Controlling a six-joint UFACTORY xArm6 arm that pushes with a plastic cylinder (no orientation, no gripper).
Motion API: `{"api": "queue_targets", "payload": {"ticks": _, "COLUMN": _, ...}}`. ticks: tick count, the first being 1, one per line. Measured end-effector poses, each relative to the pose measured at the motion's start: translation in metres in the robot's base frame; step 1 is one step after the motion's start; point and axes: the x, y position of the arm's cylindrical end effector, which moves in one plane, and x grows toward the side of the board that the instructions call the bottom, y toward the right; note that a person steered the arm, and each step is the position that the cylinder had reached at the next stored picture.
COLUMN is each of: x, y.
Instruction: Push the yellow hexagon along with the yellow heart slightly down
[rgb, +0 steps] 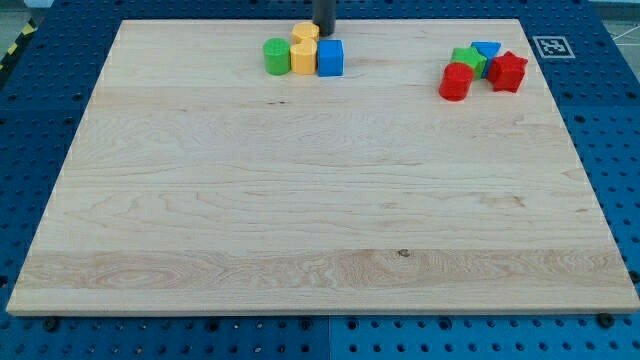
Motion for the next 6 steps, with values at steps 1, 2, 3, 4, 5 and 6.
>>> {"api": "queue_targets", "payload": {"ticks": 1, "x": -0.007, "y": -0.024}}
{"api": "queue_targets", "payload": {"ticks": 2, "x": 0.001, "y": -0.03}}
{"api": "queue_targets", "payload": {"ticks": 3, "x": 0.053, "y": -0.03}}
{"api": "queue_targets", "payload": {"ticks": 4, "x": 0.124, "y": -0.031}}
{"api": "queue_targets", "payload": {"ticks": 5, "x": 0.199, "y": -0.034}}
{"api": "queue_targets", "payload": {"ticks": 6, "x": 0.217, "y": -0.035}}
